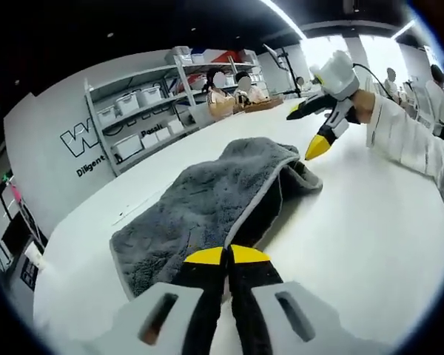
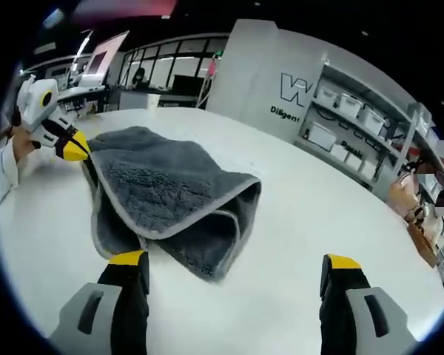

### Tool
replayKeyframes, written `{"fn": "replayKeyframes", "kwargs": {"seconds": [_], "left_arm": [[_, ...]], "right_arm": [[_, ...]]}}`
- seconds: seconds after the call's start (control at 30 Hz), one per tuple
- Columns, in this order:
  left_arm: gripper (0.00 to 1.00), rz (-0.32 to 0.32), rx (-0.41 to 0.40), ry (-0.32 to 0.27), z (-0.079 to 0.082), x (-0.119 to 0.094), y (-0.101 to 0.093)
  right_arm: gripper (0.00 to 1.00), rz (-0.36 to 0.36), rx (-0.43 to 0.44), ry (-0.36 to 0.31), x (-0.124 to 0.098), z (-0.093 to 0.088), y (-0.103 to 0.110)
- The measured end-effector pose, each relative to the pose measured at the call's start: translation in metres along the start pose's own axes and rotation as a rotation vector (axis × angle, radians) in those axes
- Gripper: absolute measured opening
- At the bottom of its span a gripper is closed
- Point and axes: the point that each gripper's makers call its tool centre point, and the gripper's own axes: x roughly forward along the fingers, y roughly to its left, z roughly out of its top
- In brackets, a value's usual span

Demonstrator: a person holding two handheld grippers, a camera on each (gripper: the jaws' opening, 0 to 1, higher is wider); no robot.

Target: Open the folded towel by lifting each exposed corner and separating the folded layers until the towel lies flat within the target outline without major curled edges

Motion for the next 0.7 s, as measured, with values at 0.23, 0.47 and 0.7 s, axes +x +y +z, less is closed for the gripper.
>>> {"fn": "replayKeyframes", "kwargs": {"seconds": [0.23, 0.47, 0.7], "left_arm": [[0.01, 0.054, -0.009, 0.075, -0.016, -0.011, 0.017], [0.01, 0.149, -0.091, 0.091, -0.028, -0.024, 0.043], [0.01, 0.213, -0.173, 0.102, -0.038, -0.03, 0.06]], "right_arm": [[0.96, 0.008, -0.005, -0.001, 0.0, 0.001, 0.002], [0.96, 0.028, -0.004, -0.008, -0.001, 0.002, 0.006], [0.98, 0.084, -0.038, -0.021, -0.002, 0.007, 0.02]]}}
